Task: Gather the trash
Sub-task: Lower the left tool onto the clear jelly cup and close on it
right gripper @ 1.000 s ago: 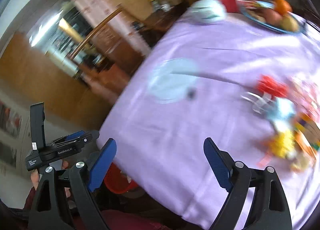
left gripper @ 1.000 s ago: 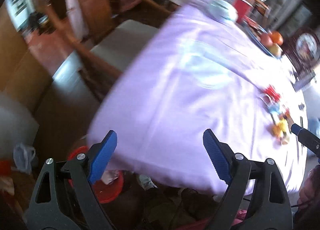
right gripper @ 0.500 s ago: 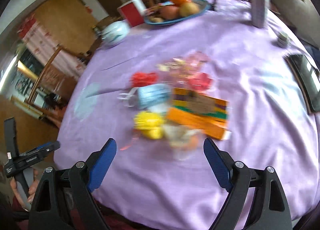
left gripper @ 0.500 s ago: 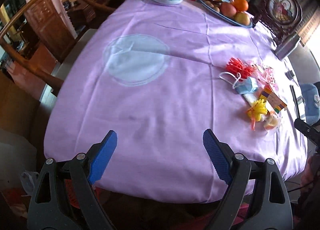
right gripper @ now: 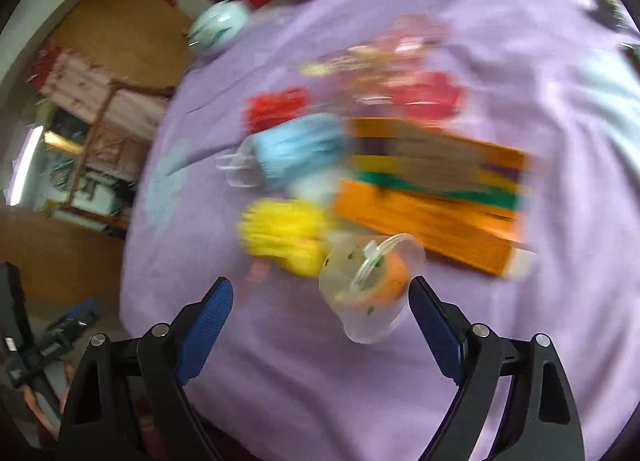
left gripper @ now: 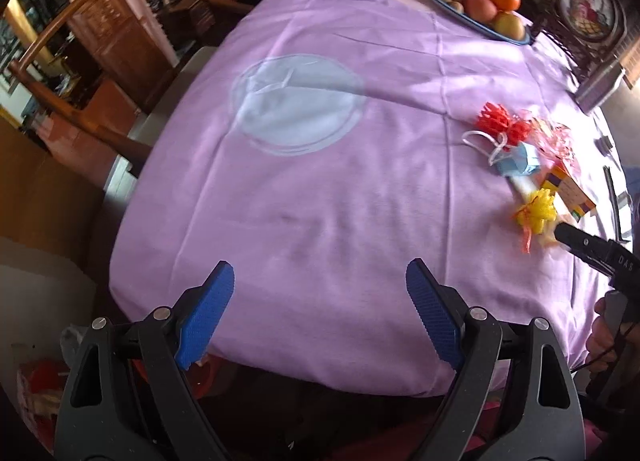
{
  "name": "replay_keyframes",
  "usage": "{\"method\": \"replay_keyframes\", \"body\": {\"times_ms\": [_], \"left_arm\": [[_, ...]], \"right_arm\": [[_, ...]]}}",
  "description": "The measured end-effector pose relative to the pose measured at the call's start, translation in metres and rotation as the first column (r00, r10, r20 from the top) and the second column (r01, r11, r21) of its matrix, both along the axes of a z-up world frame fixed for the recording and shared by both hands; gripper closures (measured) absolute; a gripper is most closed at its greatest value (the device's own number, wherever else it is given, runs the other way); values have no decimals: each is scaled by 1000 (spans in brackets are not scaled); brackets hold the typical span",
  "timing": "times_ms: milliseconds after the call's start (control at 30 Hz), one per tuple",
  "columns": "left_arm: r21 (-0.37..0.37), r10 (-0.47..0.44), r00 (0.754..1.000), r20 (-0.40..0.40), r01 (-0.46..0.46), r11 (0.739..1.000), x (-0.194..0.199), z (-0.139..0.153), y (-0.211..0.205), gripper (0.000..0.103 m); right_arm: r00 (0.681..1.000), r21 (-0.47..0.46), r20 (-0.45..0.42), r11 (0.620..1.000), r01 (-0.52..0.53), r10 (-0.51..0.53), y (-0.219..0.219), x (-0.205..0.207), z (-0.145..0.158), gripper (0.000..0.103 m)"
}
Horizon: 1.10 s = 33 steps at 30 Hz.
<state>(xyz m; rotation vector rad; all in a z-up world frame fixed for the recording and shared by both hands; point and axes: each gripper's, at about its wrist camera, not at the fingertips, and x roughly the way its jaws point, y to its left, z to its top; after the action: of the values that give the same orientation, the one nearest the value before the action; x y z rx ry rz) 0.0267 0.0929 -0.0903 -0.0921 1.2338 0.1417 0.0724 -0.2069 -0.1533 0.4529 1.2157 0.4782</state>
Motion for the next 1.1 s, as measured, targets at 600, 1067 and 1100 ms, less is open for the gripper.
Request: {"method": "replay_keyframes", "body": {"times_ms": [600, 1067, 1100], "left_arm": [[-86, -243, 970, -2, 242, 966, 54, -21, -90, 18], [-141, -464, 884, -53, 453, 880, 82, -62, -209, 18], [-133, -452, 889, -69, 441, 888, 83, -67, -208, 18]], "right_arm": [[964, -65, 138, 969, 239, -228, -96, -38, 51, 16], [923, -144, 138, 914, 379, -360, -183, -71, 54, 16], [925, -146, 137, 917, 372, -354, -183, -70, 53, 16]]}}
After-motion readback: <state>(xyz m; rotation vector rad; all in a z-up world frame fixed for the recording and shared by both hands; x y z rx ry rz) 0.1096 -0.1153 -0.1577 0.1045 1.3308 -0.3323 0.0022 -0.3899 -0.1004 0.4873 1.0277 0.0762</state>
